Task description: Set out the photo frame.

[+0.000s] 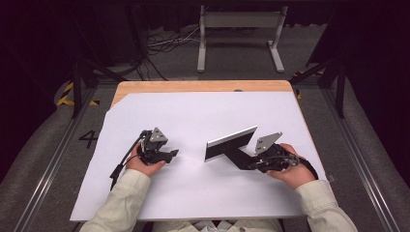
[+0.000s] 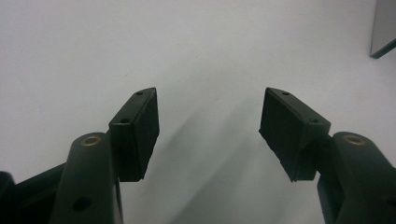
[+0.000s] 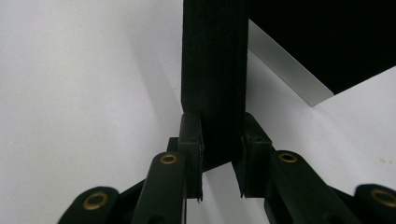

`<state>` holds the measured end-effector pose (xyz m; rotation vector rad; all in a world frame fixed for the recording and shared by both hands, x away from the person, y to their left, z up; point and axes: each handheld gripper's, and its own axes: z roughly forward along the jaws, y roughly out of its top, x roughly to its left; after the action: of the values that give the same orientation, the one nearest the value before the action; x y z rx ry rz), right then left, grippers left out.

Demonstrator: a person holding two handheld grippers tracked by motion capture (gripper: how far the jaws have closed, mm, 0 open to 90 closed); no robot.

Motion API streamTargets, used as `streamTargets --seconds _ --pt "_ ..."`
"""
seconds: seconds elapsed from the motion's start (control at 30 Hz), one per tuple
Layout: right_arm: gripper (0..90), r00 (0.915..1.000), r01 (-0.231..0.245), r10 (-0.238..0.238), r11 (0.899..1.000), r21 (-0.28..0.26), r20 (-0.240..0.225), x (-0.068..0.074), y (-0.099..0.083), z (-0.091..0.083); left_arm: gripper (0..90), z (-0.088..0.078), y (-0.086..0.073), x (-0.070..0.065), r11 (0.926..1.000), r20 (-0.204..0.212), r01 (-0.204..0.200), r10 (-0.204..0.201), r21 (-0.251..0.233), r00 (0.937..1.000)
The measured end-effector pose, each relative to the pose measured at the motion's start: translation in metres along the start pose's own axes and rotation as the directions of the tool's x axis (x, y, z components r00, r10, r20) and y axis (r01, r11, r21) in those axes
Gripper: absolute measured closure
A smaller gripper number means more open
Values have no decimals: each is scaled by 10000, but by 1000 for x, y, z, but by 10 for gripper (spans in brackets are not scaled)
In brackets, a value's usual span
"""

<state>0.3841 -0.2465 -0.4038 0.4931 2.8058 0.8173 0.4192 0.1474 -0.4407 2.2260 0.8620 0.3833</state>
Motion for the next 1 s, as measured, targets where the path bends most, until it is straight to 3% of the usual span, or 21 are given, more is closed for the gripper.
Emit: streamTargets --seconds 0.33,0.4,0.8,1.0 --pt "729 10000 -15 14 10000 62 96 0 -1 1 387 0 2 -1 9998 60 185 -186 39 9998" --pt "697 9996 -227 229 9997 -87 152 0 -1 -1 387 0 2 -1 9998 99 219 -219 -2 9997" --pt "632 9987 -357 373 9983 -465 349 1 -6 -17 401 2 10 -5 9998 460 59 -49 -211 9989" --pt "619 9957 -417 490 9949 -921 788 -1 -11 -31 423 0 13 -7 9990 648 87 -57 -449 9979"
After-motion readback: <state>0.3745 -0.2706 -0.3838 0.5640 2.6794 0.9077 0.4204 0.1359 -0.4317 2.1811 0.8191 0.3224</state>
